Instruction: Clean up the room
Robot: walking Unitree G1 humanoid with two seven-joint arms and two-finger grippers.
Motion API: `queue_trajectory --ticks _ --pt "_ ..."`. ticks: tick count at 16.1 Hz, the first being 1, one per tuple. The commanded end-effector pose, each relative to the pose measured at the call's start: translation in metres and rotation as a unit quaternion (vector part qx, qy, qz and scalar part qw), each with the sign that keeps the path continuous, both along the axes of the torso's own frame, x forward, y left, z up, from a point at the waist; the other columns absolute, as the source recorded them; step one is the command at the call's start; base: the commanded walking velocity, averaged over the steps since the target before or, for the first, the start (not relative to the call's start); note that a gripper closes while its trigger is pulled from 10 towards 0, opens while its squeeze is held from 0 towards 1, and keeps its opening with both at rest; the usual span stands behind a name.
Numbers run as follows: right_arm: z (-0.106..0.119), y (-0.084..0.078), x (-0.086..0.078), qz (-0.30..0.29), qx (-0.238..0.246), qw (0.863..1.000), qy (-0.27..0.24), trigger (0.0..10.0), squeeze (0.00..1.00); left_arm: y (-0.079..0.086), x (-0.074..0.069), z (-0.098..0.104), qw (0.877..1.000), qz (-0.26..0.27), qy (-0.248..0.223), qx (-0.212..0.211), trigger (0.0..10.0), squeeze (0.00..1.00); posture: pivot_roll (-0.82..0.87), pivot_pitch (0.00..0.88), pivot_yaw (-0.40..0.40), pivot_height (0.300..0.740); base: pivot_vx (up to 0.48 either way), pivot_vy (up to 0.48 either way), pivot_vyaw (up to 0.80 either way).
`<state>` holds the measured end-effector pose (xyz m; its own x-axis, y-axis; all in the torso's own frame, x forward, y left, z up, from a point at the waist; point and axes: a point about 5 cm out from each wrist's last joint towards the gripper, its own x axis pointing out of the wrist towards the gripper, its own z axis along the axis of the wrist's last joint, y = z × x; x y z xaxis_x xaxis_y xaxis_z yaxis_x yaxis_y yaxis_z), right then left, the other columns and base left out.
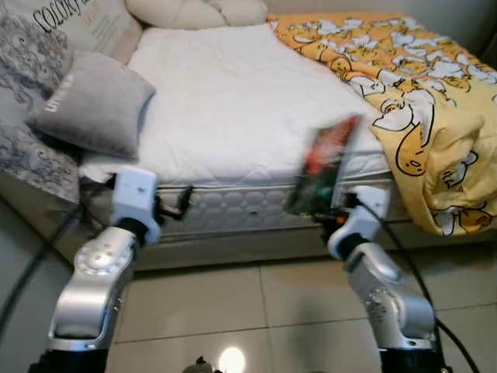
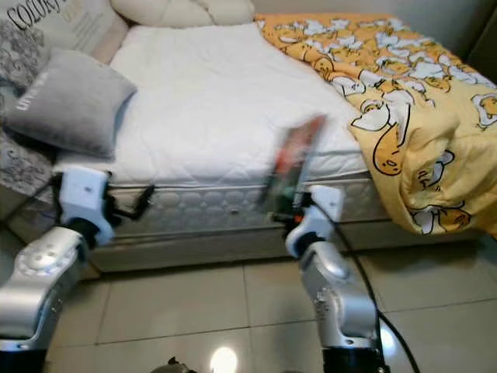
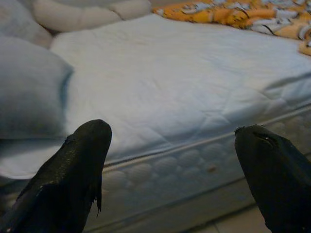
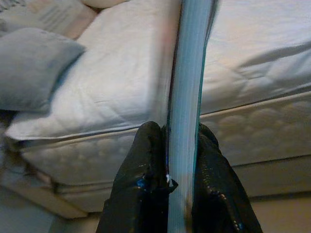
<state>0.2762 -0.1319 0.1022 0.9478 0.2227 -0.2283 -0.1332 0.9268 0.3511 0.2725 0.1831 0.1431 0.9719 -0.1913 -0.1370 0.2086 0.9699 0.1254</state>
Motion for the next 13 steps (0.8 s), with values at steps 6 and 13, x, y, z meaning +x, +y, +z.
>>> queue_trajectory --ticks 6,13 --pt "0.0145 -0.0065 0.0051 -0.007 -0.004 0.999 -0.033 10.0 0.0 -0.0076 0.0024 0.0021 1.0 -0.007 -0.006 -0.013 10.0 0.45 0.06 0.0 0.016 0.74 0.0 0.0 0.0" --pt "0.0073 -0.0102 0.0067 -0.009 -0.053 0.998 -0.018 10.0 0.0 -0.007 0.003 0.0019 1.0 -0.01 -0.005 -0.016 10.0 0.45 0.05 0.0 0.018 0.74 0.197 0.0 0.31"
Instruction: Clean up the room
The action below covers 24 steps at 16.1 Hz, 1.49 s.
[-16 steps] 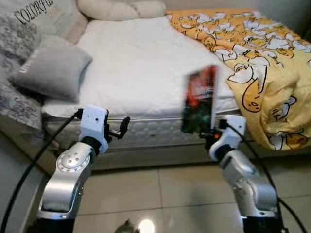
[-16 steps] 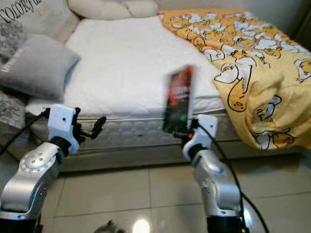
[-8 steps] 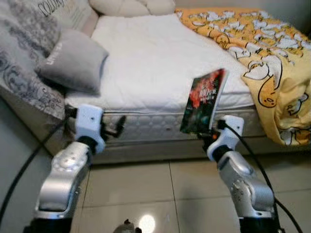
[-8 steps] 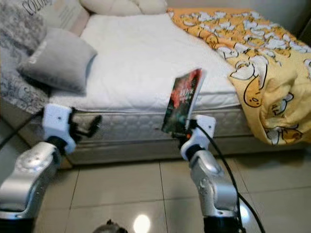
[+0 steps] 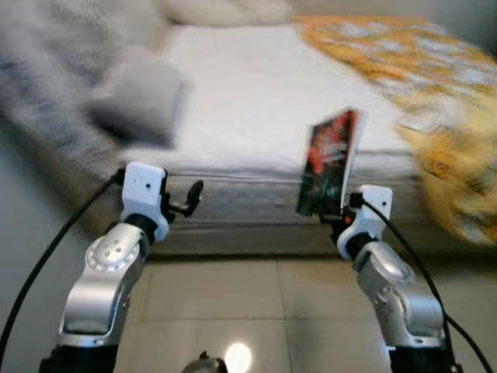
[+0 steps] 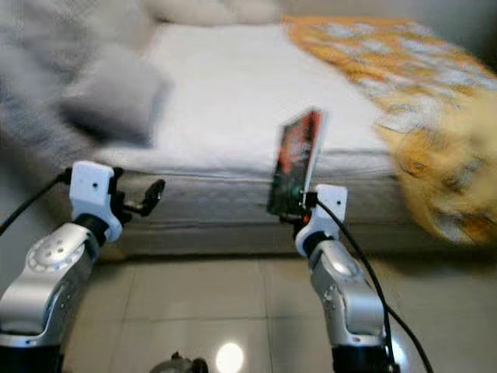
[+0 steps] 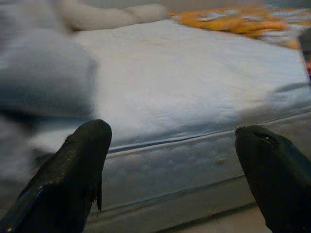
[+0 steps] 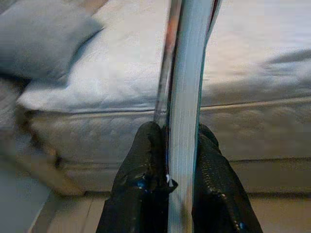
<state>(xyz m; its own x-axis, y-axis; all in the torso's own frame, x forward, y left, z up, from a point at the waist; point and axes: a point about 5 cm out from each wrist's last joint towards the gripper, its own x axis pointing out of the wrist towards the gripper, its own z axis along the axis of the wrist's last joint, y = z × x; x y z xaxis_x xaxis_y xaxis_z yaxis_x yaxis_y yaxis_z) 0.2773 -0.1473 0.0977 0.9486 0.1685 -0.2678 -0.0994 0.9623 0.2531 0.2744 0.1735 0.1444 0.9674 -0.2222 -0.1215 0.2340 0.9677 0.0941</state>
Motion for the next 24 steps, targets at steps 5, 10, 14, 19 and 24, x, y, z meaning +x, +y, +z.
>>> queue_trajectory --ticks 5,10,14,19,24 --pt "0.0128 -0.0006 0.0065 -0.008 0.009 0.999 -0.03 10.0 0.0 0.0013 0.0009 0.0 1.0 0.003 0.002 0.005 10.0 0.46 0.06 0.0 0.019 0.74 0.298 0.0 0.16" --pt "0.0131 0.0009 0.0081 -0.006 0.007 0.999 -0.032 10.0 0.0 0.0004 0.0018 0.0003 1.0 0.002 0.001 0.005 10.0 0.46 0.06 0.0 0.019 0.74 0.302 0.0 0.0" --pt "0.0139 0.0024 0.0094 -0.004 0.008 0.999 -0.033 10.0 0.0 0.0015 0.0027 0.0007 1.0 0.003 -0.001 0.005 10.0 0.46 0.05 0.0 0.02 0.74 0.301 0.0 0.0" --pt "0.014 0.004 0.0105 -0.001 0.007 0.999 -0.034 10.0 0.0 0.0015 0.0036 0.0002 1.0 -0.002 -0.001 0.007 10.0 0.46 0.06 0.0 0.016 0.74 0.301 0.0 0.0" --pt "0.0138 0.0055 0.0086 0.006 0.005 0.999 -0.035 10.0 0.0 0.0018 0.0022 -0.0006 1.0 -0.004 0.0 0.009 10.0 0.47 0.06 0.0 0.016 0.74 0.301 0.0 0.0"
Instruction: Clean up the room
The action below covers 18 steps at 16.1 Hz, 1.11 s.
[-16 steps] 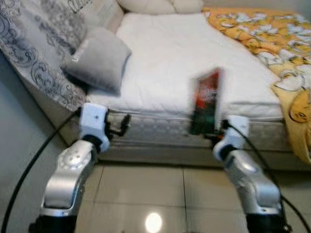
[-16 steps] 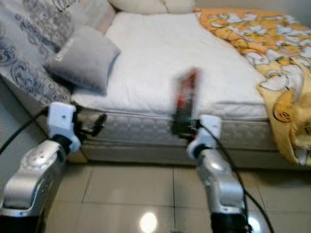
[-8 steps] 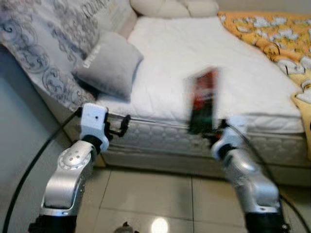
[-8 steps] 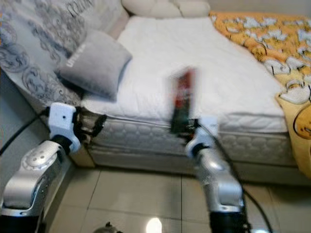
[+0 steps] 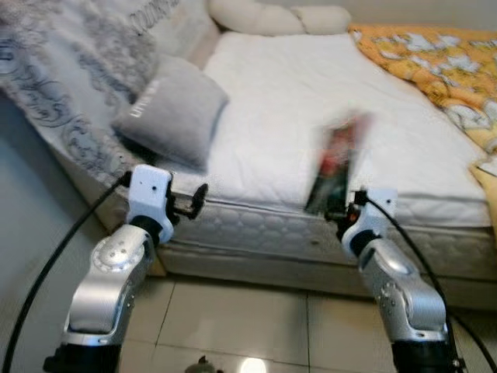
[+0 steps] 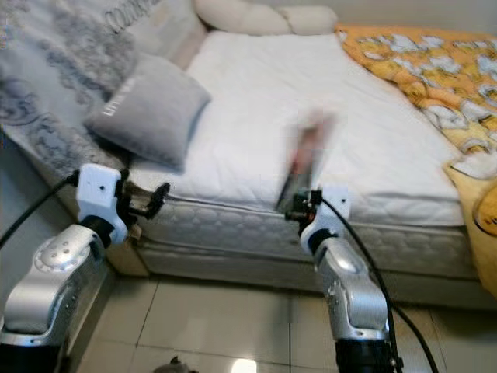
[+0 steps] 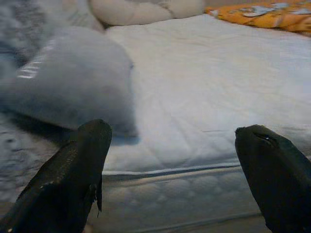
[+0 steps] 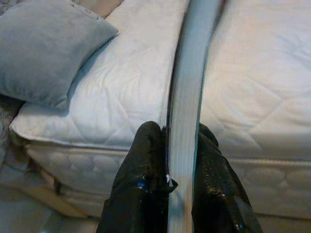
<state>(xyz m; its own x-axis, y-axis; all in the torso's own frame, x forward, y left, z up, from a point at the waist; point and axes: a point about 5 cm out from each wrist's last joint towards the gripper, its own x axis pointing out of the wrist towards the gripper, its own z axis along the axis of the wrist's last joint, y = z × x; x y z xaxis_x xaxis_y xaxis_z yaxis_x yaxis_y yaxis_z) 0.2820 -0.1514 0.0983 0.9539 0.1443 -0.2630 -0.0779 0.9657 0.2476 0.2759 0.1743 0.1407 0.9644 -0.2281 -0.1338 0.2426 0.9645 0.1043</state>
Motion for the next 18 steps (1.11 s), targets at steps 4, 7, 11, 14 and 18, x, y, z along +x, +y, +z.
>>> queue_trajectory --ticks 4,7,11,14,18 --pt "0.0132 0.0093 0.0033 0.021 0.006 0.999 -0.032 10.0 0.0 -0.0003 0.0006 0.0029 1.0 0.0 -0.006 0.002 10.0 0.46 0.06 0.0 0.016 0.74 0.301 0.0 0.0" --pt "0.0123 0.0098 0.0027 0.021 0.006 0.999 -0.031 10.0 0.0 -0.0003 0.0 0.0026 1.0 0.0 -0.006 0.002 10.0 0.46 0.06 0.0 0.017 0.74 0.301 0.0 0.0" --pt "0.0103 0.0143 0.0006 0.029 0.007 0.999 -0.029 10.0 0.0 -0.0014 -0.0007 0.0017 1.0 -0.001 -0.005 0.004 10.0 0.47 0.06 0.0 0.018 0.74 0.294 0.0 0.0" --pt "0.0115 0.0133 0.001 0.029 0.006 0.999 -0.031 10.0 0.0 -0.0016 -0.0015 0.0009 1.0 -0.002 -0.003 0.003 10.0 0.47 0.06 0.0 0.019 0.74 0.294 0.0 0.0" --pt "0.0131 0.013 0.0012 0.031 0.002 0.999 -0.034 10.0 0.0 -0.0023 -0.0017 -0.0003 1.0 -0.001 -0.001 0.002 10.0 0.47 0.05 0.0 0.017 0.74 0.293 0.0 0.0"
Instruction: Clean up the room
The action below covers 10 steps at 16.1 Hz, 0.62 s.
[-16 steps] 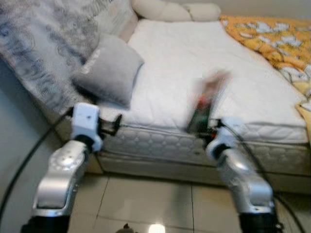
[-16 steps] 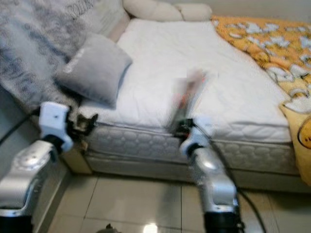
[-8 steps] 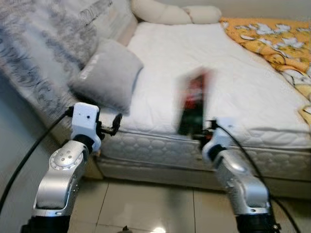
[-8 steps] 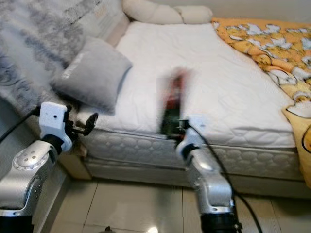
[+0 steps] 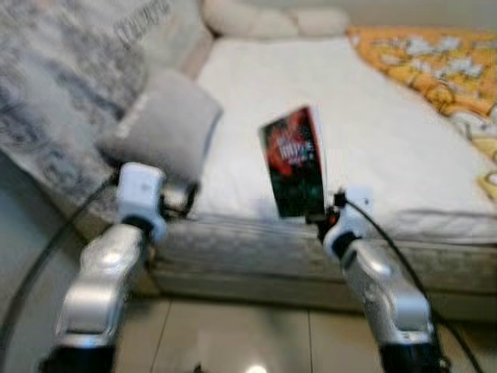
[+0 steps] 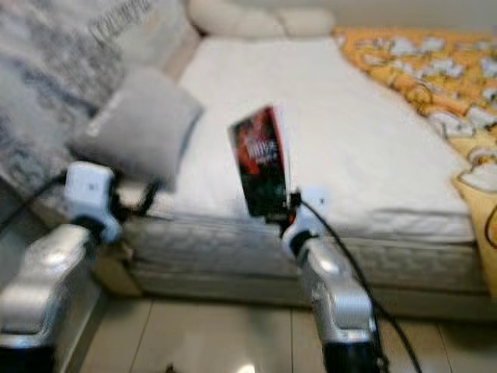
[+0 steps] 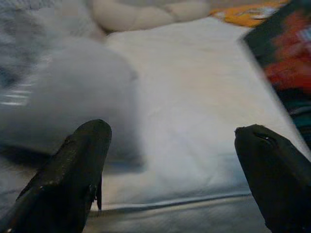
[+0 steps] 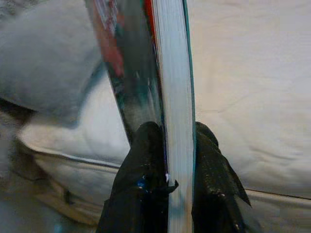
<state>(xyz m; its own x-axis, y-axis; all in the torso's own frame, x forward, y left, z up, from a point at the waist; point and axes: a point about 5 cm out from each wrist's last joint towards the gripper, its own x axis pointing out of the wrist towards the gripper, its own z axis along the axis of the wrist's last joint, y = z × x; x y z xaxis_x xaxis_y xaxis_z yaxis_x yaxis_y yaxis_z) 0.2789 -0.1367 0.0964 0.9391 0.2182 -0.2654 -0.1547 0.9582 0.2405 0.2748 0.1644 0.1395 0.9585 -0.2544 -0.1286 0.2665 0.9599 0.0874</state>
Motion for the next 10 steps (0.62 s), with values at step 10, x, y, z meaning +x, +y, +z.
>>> queue_trajectory --ticks 10 --pt "0.0173 -0.0012 0.0056 -0.003 0.001 0.999 -0.038 10.0 0.0 0.0082 -0.0004 -0.0012 1.0 0.014 0.003 0.008 10.0 0.48 0.05 0.0 0.017 0.74 0.294 0.0 0.0"
